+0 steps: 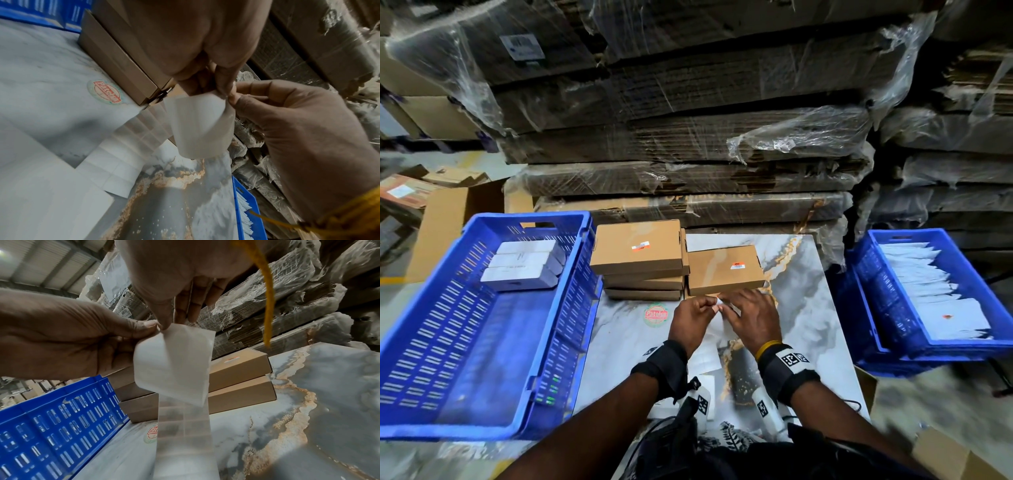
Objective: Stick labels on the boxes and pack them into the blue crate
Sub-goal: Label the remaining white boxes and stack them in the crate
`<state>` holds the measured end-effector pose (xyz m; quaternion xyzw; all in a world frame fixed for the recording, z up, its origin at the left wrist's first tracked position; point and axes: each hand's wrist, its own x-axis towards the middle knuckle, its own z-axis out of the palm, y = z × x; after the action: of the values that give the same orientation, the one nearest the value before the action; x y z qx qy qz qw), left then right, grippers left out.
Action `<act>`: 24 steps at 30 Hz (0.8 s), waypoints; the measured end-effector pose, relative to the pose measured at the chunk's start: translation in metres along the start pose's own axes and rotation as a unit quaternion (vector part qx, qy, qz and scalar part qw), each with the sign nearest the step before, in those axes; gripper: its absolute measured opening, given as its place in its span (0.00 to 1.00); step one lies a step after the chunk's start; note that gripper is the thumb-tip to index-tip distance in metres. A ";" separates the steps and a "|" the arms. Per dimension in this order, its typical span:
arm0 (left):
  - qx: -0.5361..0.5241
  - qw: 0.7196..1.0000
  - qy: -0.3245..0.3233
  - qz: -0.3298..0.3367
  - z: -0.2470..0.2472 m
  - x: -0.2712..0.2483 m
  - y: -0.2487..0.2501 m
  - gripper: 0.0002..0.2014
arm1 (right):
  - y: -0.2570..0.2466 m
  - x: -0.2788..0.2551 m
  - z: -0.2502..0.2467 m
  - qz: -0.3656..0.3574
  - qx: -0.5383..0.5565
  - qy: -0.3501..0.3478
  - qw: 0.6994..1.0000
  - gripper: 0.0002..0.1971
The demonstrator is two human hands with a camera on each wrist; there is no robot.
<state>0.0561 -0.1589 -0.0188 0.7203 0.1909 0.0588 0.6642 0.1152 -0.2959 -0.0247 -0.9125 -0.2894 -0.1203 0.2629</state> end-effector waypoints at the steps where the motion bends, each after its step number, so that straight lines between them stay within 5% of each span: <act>1: 0.013 1.000 -0.006 0.005 0.000 0.001 -0.002 0.08 | 0.000 0.000 -0.002 -0.004 -0.007 0.005 1.000 0.07; 13: 0.160 0.984 -0.017 0.073 0.001 0.008 -0.007 0.09 | 0.004 -0.001 -0.001 -0.032 -0.029 0.022 0.999 0.16; 24: 0.151 0.986 -0.030 0.059 0.006 0.006 -0.002 0.13 | 0.003 -0.003 -0.003 -0.014 -0.026 0.027 0.999 0.13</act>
<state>0.0633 -0.1627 -0.0221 0.8239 0.1348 0.0472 0.5484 0.1147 -0.3012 -0.0247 -0.9111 -0.2921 -0.1563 0.2453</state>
